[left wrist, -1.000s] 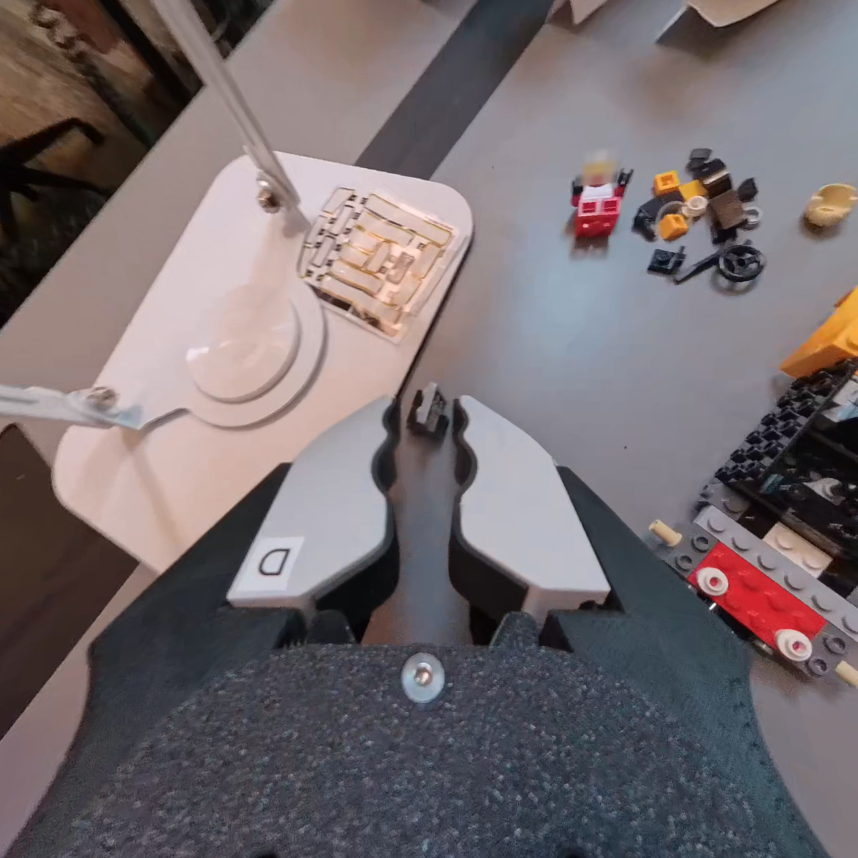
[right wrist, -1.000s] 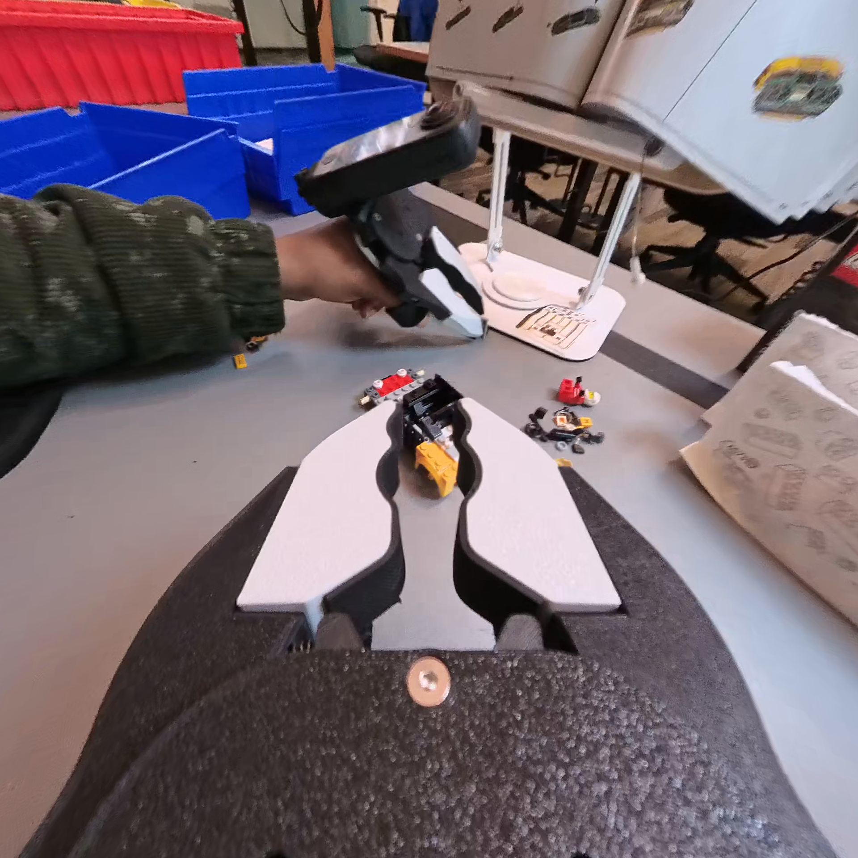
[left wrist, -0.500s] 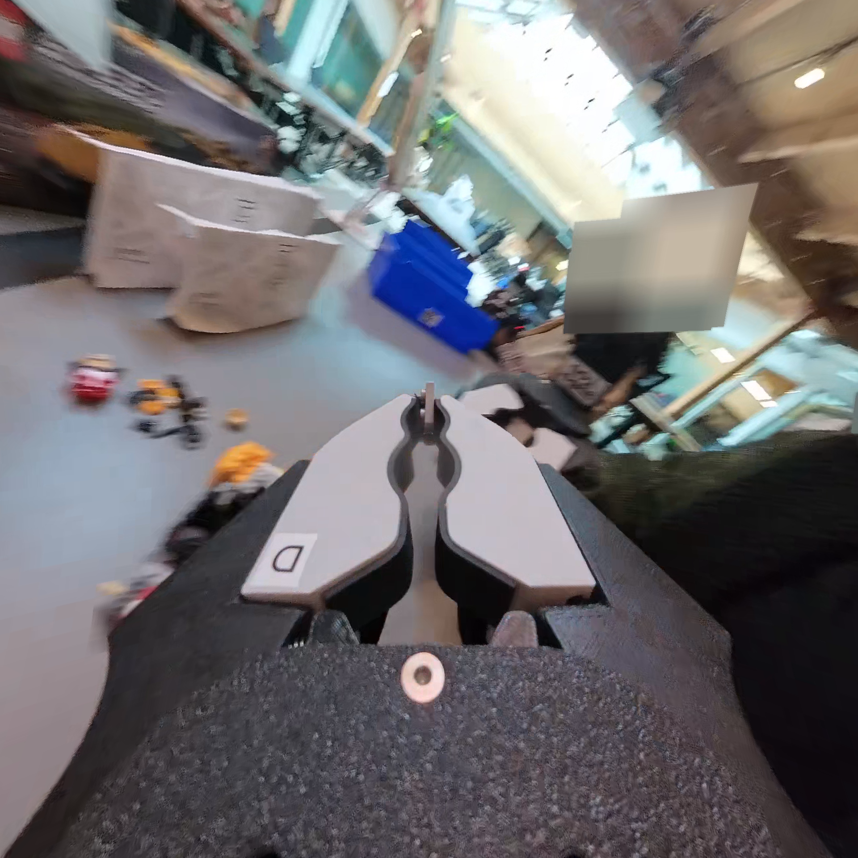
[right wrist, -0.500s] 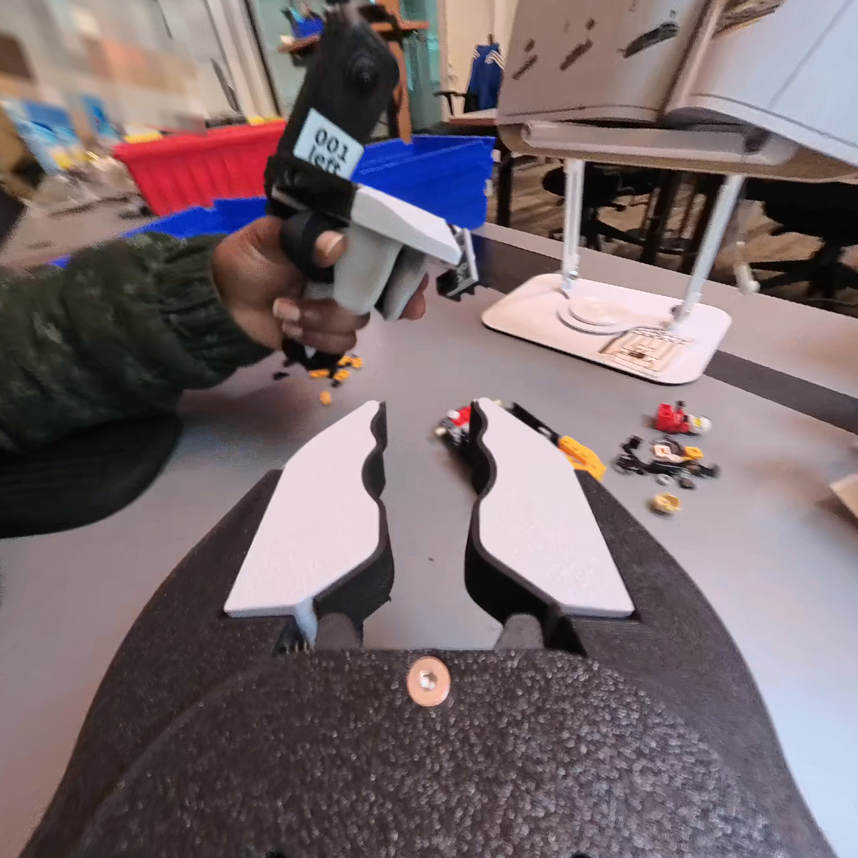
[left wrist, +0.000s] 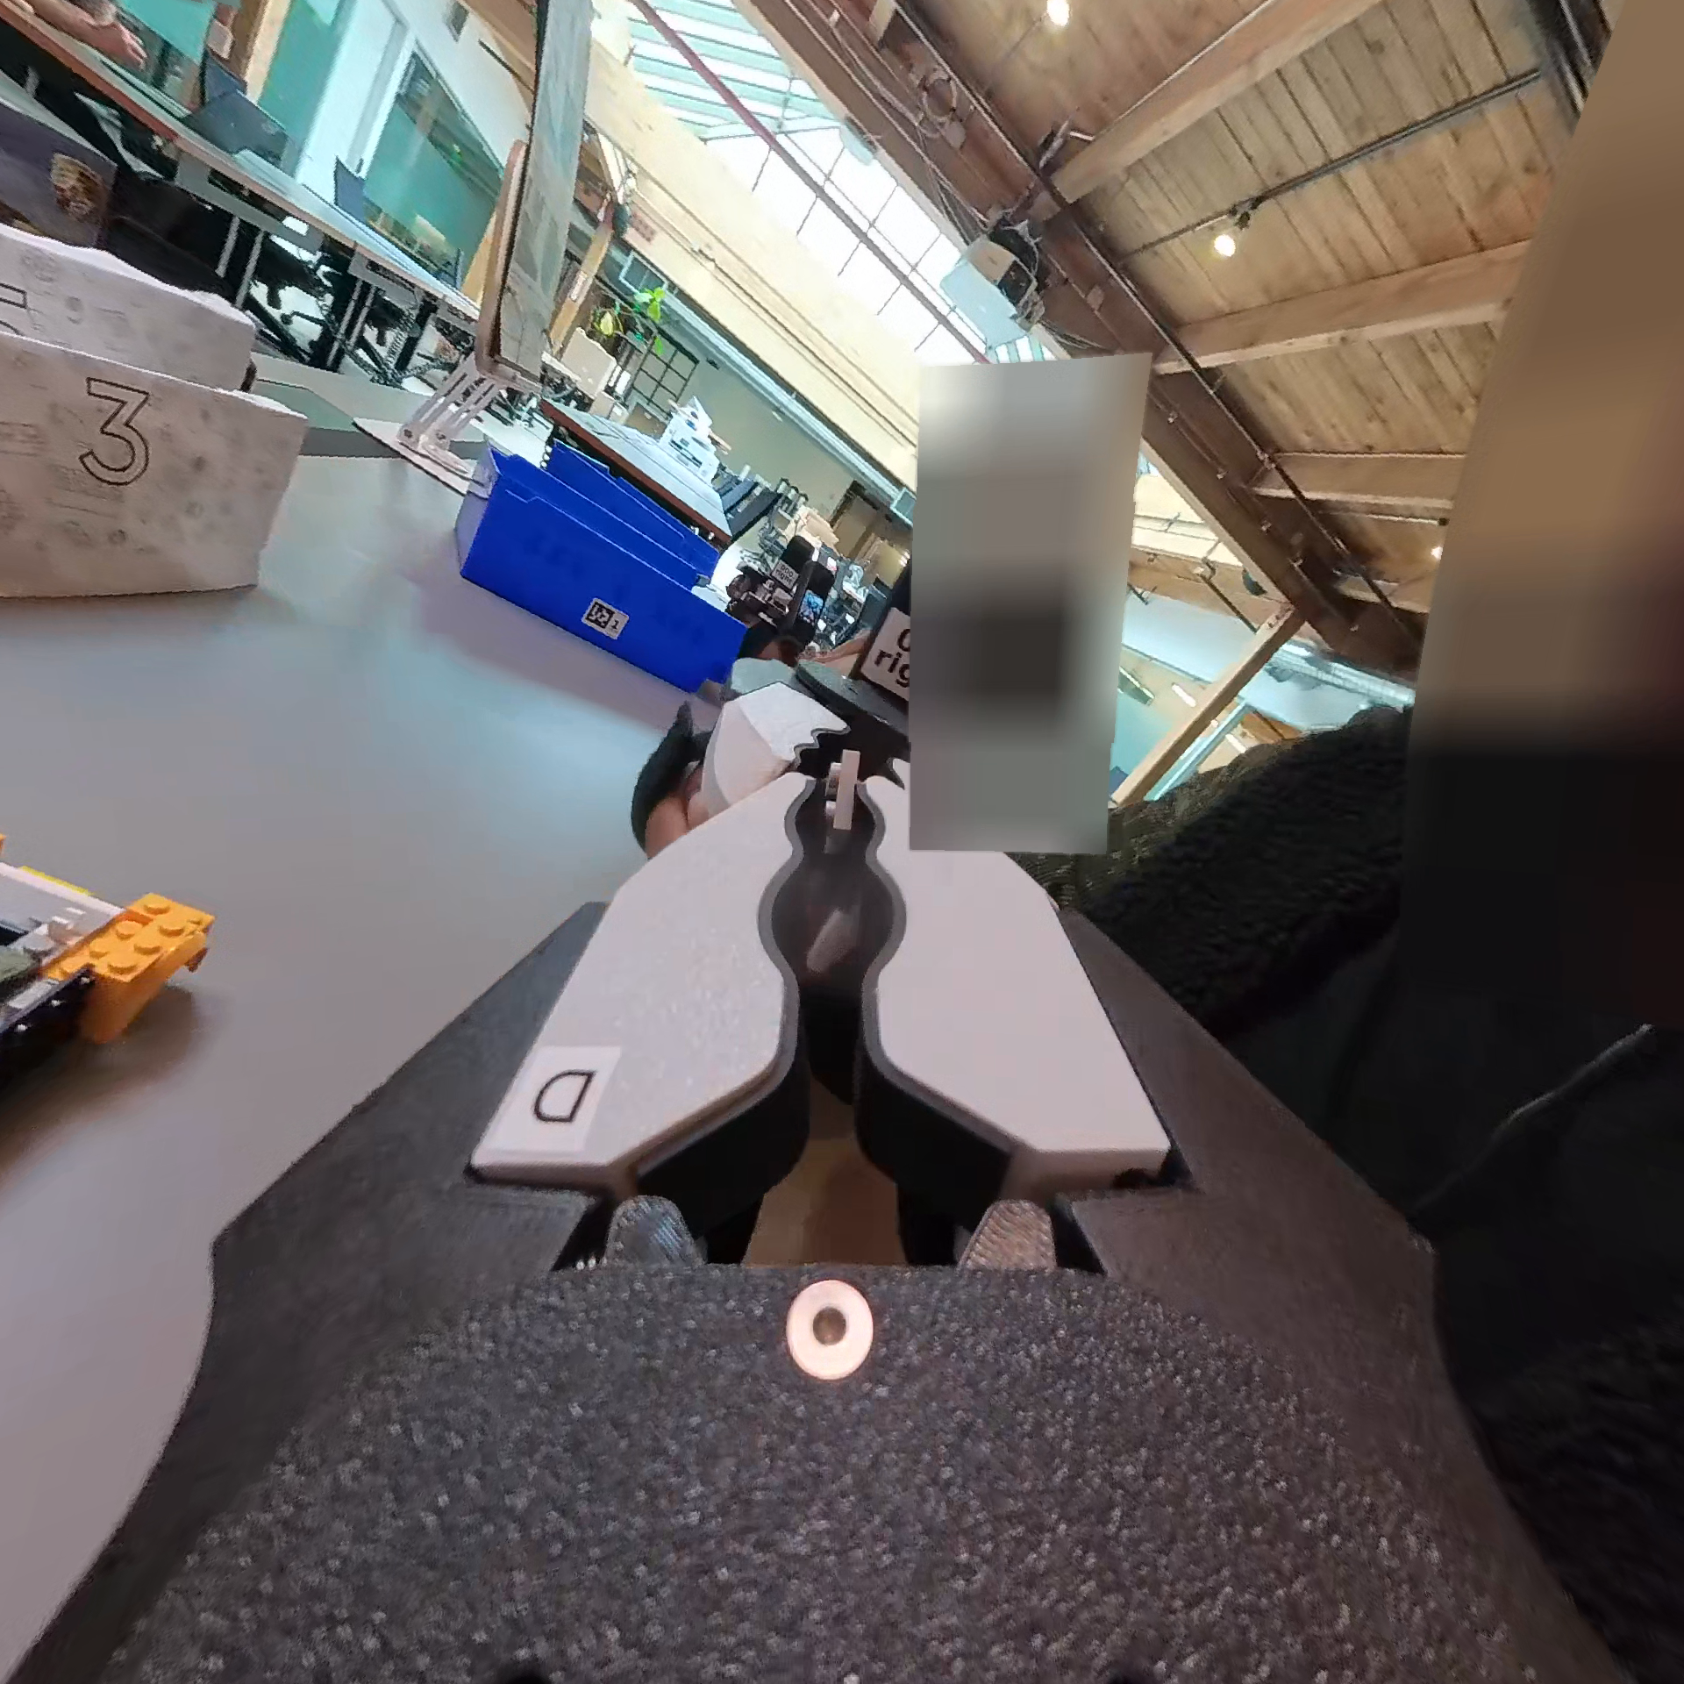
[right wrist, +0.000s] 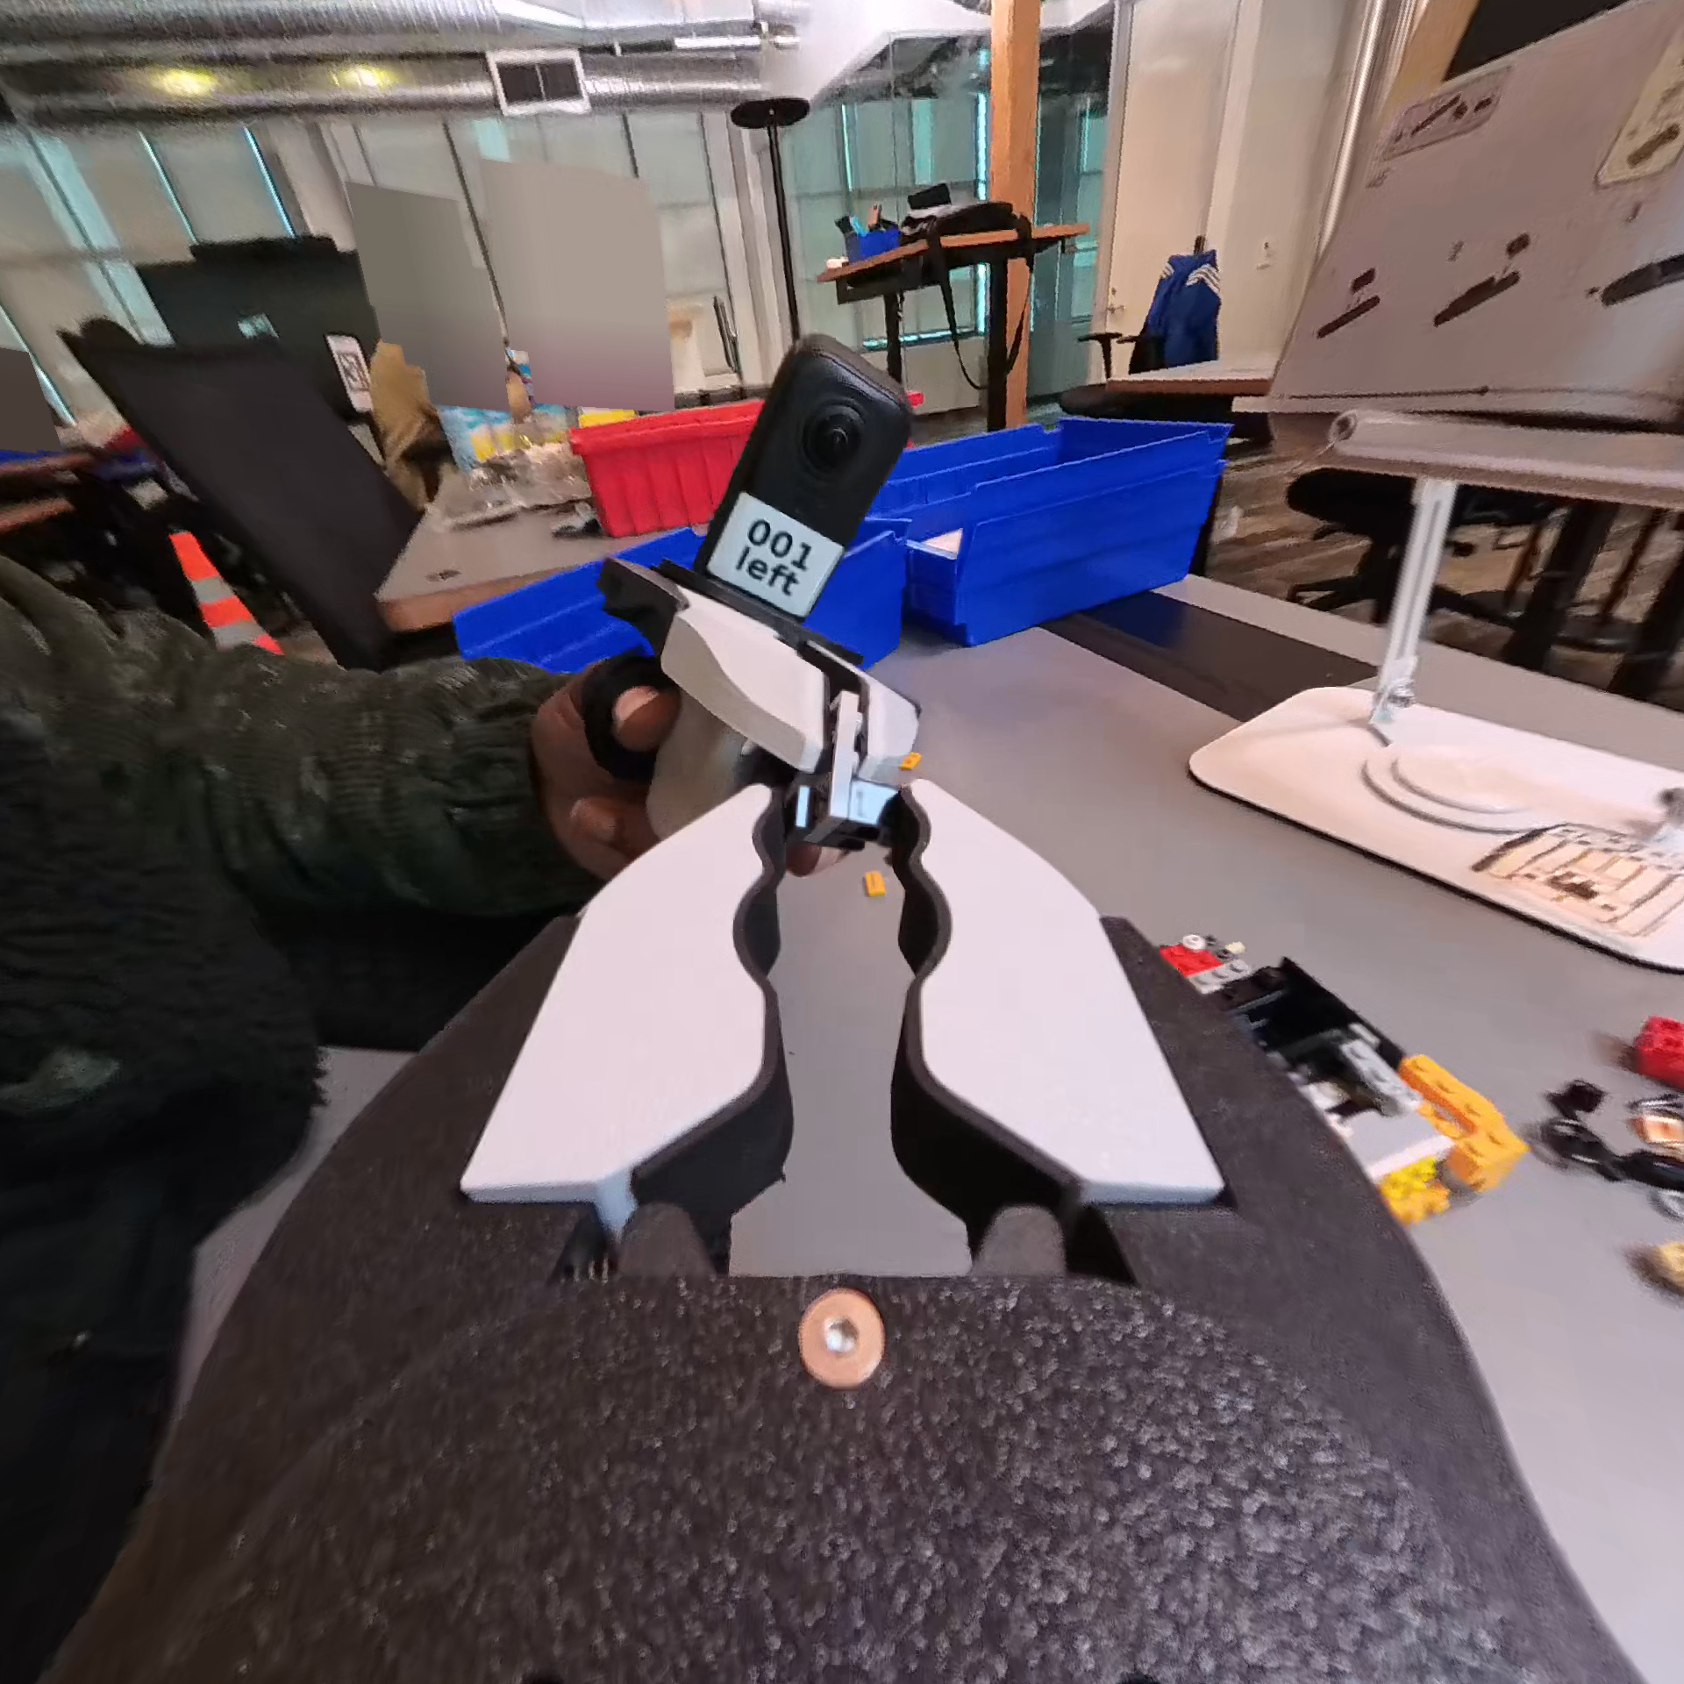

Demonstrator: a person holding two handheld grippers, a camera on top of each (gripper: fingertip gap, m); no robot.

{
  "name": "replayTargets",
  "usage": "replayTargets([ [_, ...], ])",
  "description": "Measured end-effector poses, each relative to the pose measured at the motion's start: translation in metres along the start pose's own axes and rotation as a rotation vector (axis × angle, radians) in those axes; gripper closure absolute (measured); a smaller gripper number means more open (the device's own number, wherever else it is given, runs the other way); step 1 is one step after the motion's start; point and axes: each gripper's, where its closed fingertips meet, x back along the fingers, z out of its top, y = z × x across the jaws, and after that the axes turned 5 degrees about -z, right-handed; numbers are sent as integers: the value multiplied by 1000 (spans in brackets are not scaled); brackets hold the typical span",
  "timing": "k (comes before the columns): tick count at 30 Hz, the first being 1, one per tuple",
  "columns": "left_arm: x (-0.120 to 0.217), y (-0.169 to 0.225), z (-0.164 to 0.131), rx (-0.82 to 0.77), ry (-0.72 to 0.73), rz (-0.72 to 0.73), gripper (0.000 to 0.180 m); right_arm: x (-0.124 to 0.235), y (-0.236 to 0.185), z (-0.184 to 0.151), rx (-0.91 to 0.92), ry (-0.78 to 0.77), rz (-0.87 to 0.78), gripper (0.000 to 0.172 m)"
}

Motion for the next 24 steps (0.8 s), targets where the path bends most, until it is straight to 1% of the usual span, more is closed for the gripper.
replayTargets([
  [4,3,-3,-3,108,57,1,173,-3,3,-8,108,-39,-78,150],
  [6,6,-5,-7,166,86,-5,173,-5,5,-14,197,-60,-124,150],
  [8,9,-3,-11,197,97,-31,173,-5,2,-17,249,-70,-126,150],
  [10,10,1,-15,161,68,-38,172,-6,-1,-20,294,-76,-118,150],
  [12,11,7,-20,62,-5,-43,173,-5,-7,-20,365,-72,-109,150],
  [14,12,8,-26,-97,-119,35,172,-4,-8,-21,514,-71,-156,150],
  [15,11,8,-27,-149,-162,73,172,-2,-8,-19,594,-57,-185,150],
  [17,12,6,-27,-173,-200,137,171,0,-5,-17,708,-45,-235,151],
  [19,11,9,-28,-113,-186,129,153,-1,-1,-20,799,-62,-282,151],
  [20,12,8,-29,-77,-185,135,149,-1,1,-22,836,-71,-295,151],
  [22,15,1,-29,-14,-153,175,152,-2,4,-26,889,-85,-326,151],
  [24,19,-8,-33,62,-145,229,150,-2,8,-26,974,-92,-374,151],
])
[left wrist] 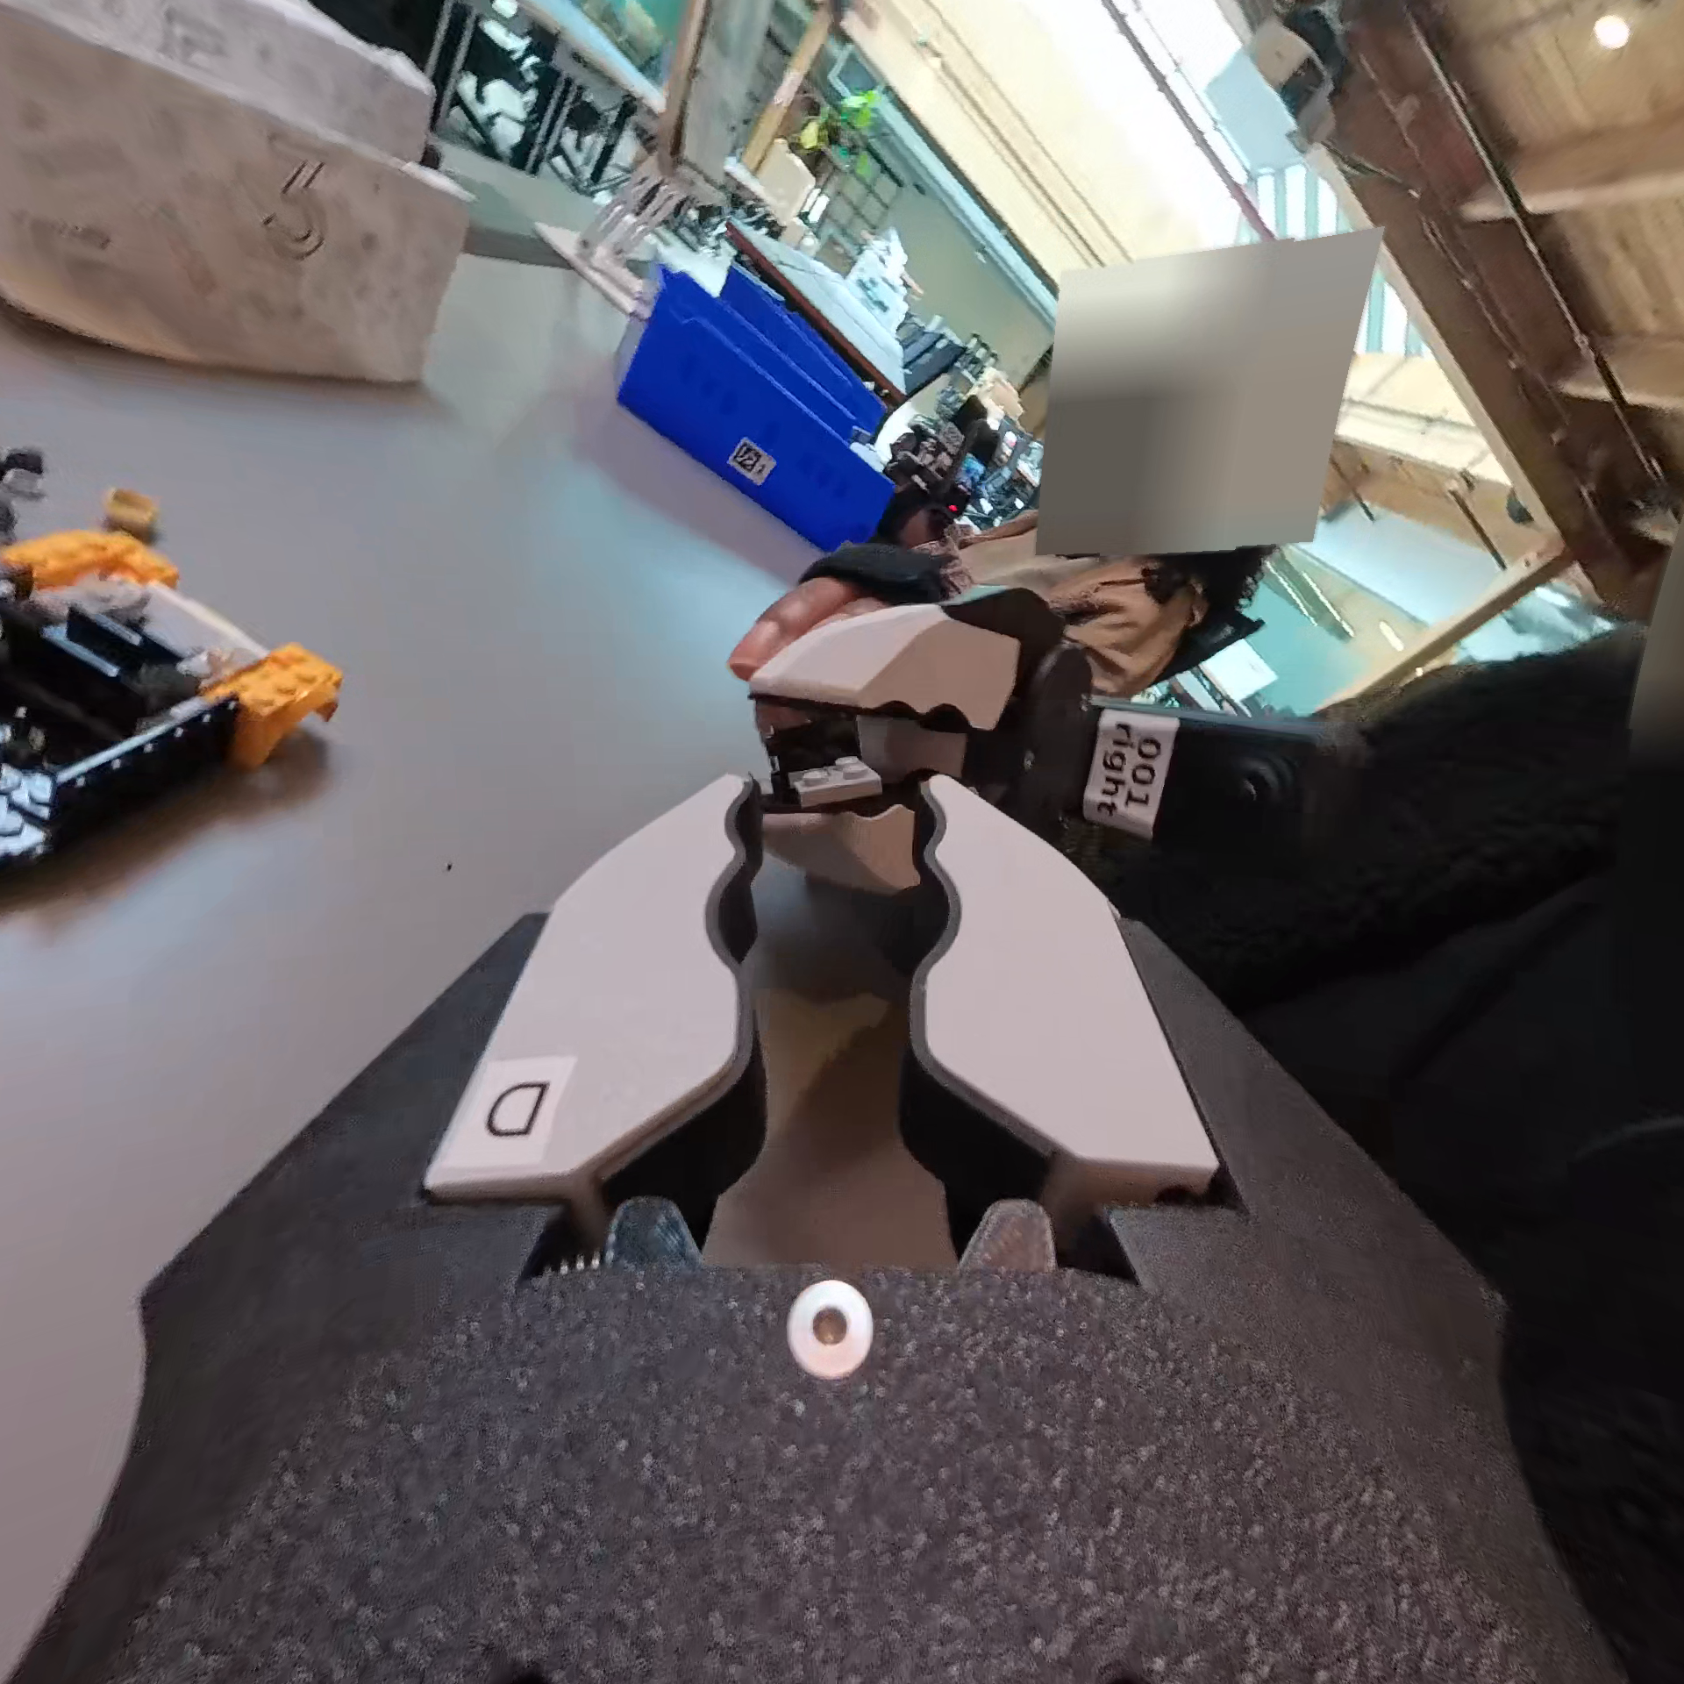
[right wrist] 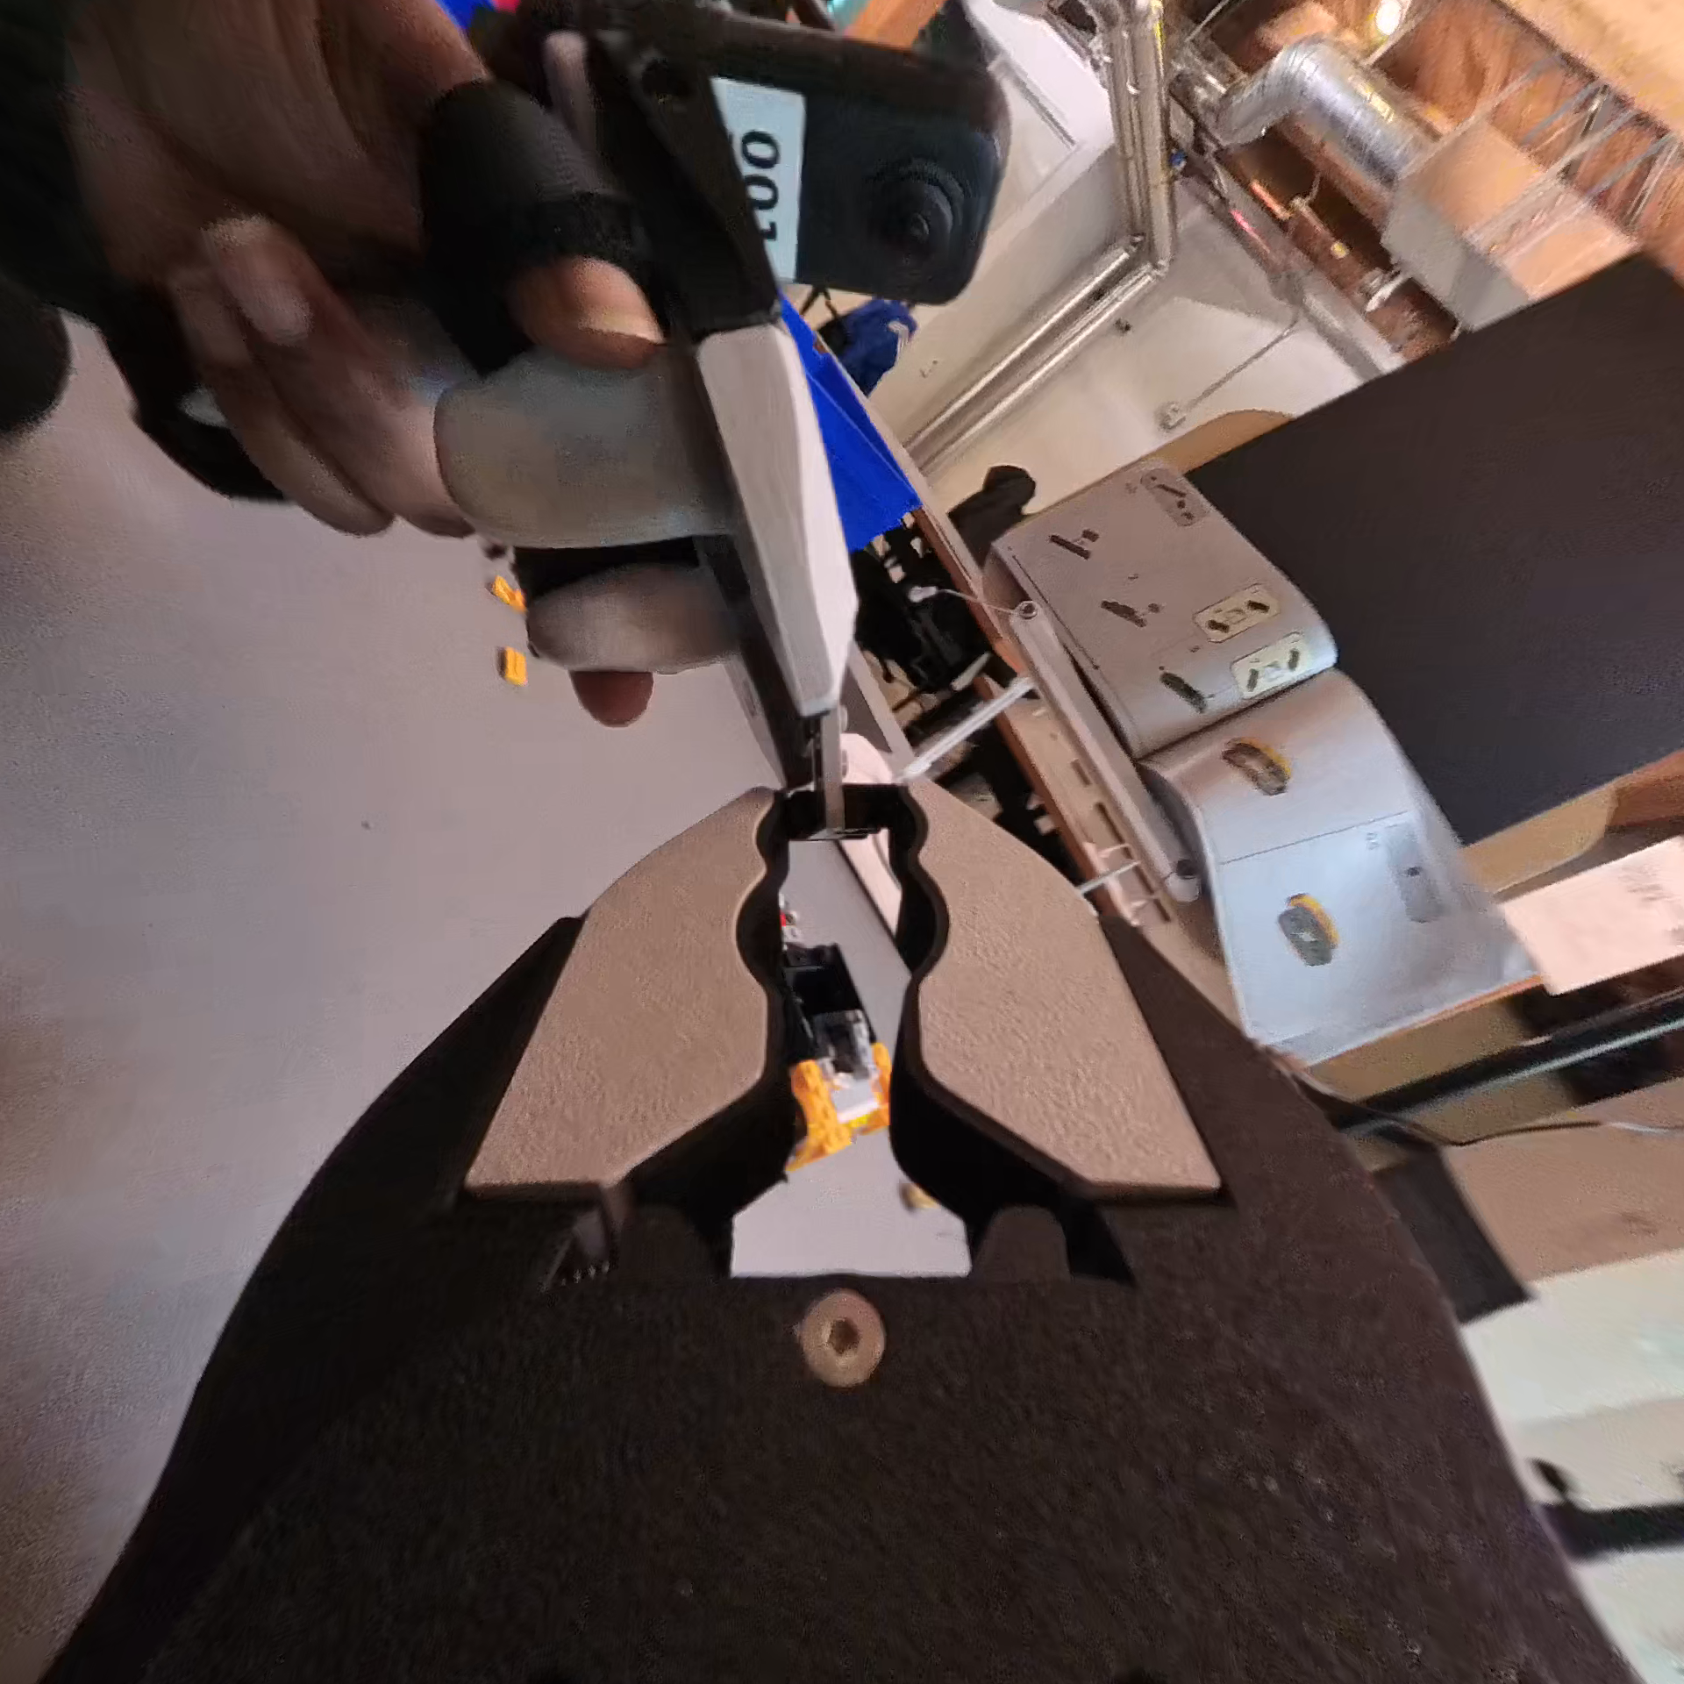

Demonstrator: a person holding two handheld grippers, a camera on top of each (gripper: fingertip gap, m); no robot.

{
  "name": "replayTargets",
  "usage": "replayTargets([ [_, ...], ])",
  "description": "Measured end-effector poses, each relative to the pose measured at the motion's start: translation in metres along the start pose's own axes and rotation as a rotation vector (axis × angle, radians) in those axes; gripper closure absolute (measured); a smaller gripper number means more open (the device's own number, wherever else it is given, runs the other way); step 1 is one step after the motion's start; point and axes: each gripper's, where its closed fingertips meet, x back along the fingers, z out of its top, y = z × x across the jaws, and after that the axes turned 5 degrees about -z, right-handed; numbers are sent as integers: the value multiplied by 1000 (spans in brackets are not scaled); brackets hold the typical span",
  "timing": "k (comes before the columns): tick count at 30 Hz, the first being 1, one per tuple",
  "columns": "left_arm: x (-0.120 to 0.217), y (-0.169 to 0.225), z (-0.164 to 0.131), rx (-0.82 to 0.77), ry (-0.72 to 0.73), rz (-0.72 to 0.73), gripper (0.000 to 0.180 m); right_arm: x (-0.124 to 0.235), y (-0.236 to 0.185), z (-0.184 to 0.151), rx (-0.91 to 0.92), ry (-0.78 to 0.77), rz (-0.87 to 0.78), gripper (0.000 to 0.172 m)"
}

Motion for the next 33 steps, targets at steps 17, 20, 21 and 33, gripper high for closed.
replayTargets([
  [17,9,-17,-5,63,-19,113,146,-4,-6,-1,298,11,-101,151],
  [20,7,-10,-11,181,-28,9,148,-5,-4,-4,320,8,-108,151],
  [21,4,-8,-12,234,-21,-36,148,-5,-6,-3,335,14,-104,151],
  [33,2,-16,-15,420,56,-126,171,-8,-13,-11,411,13,-100,154],
])
